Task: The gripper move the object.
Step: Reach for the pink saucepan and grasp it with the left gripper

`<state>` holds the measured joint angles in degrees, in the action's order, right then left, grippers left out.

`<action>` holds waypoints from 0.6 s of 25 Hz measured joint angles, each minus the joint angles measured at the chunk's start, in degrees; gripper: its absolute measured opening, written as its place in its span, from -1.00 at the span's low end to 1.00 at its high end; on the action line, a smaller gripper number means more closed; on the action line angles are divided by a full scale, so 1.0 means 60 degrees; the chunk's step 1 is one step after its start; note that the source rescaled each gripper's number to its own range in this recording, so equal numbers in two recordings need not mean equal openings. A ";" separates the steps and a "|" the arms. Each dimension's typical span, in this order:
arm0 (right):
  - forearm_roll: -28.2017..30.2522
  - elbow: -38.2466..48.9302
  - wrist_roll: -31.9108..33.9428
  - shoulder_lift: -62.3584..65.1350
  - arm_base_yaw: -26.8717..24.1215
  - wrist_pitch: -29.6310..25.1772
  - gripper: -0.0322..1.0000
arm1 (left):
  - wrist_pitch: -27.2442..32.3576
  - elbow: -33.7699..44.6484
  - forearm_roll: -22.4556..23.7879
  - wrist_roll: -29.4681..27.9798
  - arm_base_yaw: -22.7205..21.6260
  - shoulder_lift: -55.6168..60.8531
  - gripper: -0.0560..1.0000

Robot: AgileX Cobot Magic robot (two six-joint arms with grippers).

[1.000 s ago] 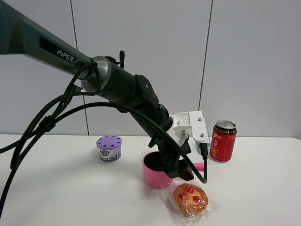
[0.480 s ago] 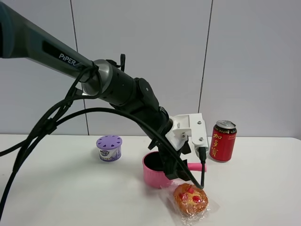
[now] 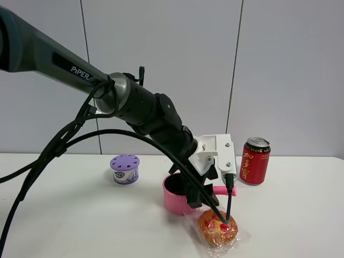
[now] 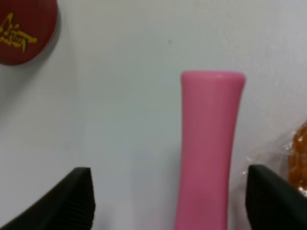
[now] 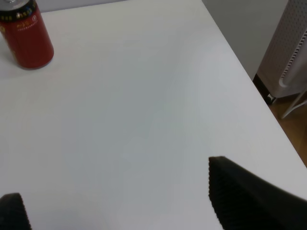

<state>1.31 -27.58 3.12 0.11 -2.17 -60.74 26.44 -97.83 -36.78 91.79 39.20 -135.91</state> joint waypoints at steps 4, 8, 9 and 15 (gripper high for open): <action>0.0000 0.0000 0.0000 0.0000 0.0000 0.0000 1.00 | -0.0020 -0.0007 -0.0008 0.0120 0.0000 -0.0128 0.46; 0.0000 0.0000 0.0000 0.0000 0.0000 0.0000 1.00 | -0.0019 -0.0007 -0.0008 0.0226 0.0000 -0.0268 0.34; 0.0000 0.0000 0.0000 0.0000 0.0000 0.0000 1.00 | -0.0042 -0.0007 -0.0008 0.0226 0.0009 -0.0268 0.24; 0.0000 0.0000 0.0000 0.0000 0.0000 0.0000 1.00 | -0.0169 -0.0007 -0.0033 0.0456 0.0028 -0.0268 -0.44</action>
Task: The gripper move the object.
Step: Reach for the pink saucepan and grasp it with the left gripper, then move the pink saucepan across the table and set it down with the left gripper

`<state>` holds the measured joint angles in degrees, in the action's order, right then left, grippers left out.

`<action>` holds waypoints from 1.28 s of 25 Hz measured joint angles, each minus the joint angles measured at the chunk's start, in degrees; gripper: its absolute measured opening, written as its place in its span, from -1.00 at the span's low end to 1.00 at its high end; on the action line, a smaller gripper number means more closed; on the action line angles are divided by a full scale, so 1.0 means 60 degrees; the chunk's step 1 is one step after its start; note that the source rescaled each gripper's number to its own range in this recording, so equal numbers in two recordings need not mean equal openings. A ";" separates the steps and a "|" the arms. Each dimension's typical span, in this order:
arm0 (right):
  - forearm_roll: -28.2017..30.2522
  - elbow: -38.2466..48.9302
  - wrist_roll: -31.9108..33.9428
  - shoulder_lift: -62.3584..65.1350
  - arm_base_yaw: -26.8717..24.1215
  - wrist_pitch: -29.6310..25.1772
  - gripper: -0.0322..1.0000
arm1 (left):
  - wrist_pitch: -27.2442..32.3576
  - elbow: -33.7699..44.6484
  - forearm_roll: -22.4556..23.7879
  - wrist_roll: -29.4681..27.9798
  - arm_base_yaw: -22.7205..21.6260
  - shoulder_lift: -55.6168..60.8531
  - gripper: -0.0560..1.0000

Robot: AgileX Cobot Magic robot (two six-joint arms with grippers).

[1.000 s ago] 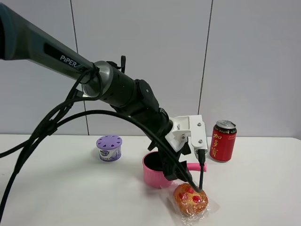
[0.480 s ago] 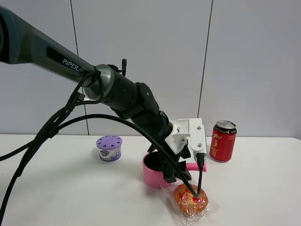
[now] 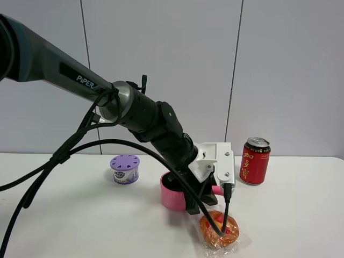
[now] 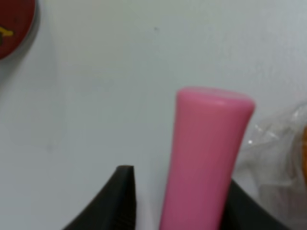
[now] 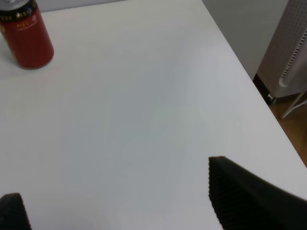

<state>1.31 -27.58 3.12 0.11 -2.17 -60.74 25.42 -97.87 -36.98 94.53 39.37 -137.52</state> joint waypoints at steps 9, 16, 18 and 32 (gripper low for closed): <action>0.0000 0.0000 0.0000 0.0000 0.0000 0.0000 1.00 | -0.0010 0.0000 0.0000 0.0470 0.0000 0.0109 -0.87; 0.0000 0.0000 0.0000 0.0000 0.0000 0.0000 1.00 | 0.0294 -0.0358 0.0027 0.0158 0.0000 0.1053 -0.89; 0.0000 0.0000 0.0000 0.0000 0.0000 0.0000 1.00 | 0.0673 -0.0674 0.0040 -0.0290 0.0000 0.1373 -0.89; 0.0000 0.0000 0.0000 0.0000 0.0000 0.0000 1.00 | 0.3073 -0.1745 0.1913 -0.3335 -0.0368 0.3373 -0.89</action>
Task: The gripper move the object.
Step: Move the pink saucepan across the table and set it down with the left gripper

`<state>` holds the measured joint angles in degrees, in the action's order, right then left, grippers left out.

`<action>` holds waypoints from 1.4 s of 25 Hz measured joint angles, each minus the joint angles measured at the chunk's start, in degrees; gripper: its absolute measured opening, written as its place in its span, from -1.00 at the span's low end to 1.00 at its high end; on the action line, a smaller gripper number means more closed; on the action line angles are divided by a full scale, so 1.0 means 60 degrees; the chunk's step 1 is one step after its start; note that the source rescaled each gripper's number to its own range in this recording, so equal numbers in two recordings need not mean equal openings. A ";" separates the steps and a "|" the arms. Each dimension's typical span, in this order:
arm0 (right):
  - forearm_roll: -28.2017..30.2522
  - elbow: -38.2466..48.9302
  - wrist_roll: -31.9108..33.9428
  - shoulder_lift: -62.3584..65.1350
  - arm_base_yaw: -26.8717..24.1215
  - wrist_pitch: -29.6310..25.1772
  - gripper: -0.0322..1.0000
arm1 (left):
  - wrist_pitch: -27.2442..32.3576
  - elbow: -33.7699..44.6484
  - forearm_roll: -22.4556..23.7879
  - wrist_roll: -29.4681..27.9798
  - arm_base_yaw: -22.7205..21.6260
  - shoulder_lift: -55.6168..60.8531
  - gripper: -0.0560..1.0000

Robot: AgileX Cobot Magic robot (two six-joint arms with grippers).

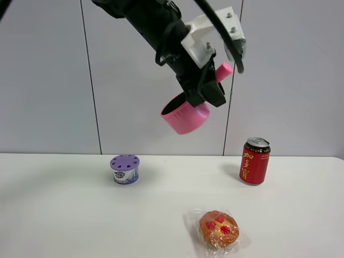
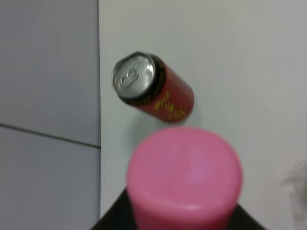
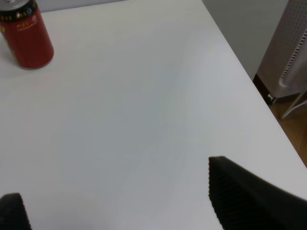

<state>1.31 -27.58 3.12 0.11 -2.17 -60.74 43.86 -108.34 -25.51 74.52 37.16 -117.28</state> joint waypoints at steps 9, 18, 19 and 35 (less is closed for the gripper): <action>0.0000 0.0000 0.0000 0.0000 0.0000 0.0000 1.00 | 0.2641 -0.0002 0.2483 -0.0116 -0.1362 0.0644 -0.89; 0.0000 0.0000 0.0000 0.0000 0.0000 0.0000 1.00 | 0.4171 -0.0010 0.2658 0.4364 -0.2461 0.0663 -0.89; 0.0000 0.0000 0.0000 0.0000 0.0000 0.0000 1.00 | 0.4171 -0.0010 0.2608 0.4781 -0.2573 0.0663 -0.89; 0.0000 0.0000 0.0000 0.0000 0.0000 0.0000 1.00 | 0.0357 0.3887 0.2834 0.8853 -0.3641 0.0695 -0.89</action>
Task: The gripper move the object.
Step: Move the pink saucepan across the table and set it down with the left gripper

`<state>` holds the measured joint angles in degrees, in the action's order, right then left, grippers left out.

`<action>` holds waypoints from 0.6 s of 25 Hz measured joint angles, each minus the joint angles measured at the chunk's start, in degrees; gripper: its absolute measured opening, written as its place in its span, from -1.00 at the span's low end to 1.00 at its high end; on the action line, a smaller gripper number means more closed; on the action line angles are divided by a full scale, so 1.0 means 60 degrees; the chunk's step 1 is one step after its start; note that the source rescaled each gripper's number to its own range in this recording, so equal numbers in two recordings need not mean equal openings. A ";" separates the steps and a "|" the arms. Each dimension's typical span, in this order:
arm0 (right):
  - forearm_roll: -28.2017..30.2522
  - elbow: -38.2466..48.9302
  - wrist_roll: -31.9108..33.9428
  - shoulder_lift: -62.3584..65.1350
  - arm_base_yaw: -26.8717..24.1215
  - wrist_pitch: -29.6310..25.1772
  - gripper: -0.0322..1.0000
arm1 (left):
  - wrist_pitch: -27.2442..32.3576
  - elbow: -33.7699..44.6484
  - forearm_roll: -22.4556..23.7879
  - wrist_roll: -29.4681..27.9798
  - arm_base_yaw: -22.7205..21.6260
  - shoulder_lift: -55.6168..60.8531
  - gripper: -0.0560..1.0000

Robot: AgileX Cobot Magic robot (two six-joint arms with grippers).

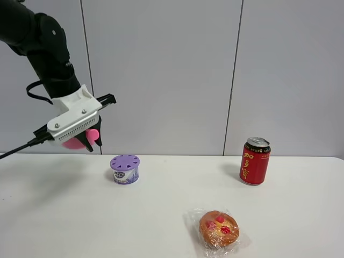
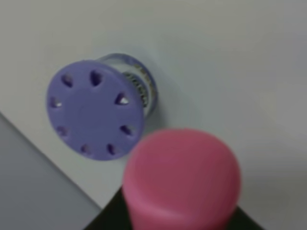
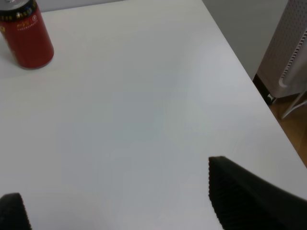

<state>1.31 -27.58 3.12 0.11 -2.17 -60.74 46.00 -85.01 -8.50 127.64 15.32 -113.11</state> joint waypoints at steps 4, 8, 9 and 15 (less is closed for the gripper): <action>0.0000 0.0000 0.0000 0.0000 0.0000 0.0000 1.00 | -0.0739 0.0756 0.0273 0.0674 -0.0247 -0.0010 -0.89; 0.0000 0.0000 0.0000 0.0000 0.0000 0.0000 1.00 | -0.1170 0.0915 0.0421 0.1087 -0.0427 -0.0141 -0.89; 0.0000 0.0000 0.0000 0.0000 0.0000 0.0000 1.00 | -0.1289 0.0919 0.0421 0.1233 -0.0427 -0.0175 -0.89; 0.0000 0.0000 0.0000 0.0000 0.0000 0.0000 1.00 | -0.2001 0.0919 0.0421 0.2541 -0.0446 -0.0694 -0.89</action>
<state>1.31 -27.58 3.12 0.11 -2.17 -60.74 33.99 -79.50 -5.98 142.89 12.64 -117.27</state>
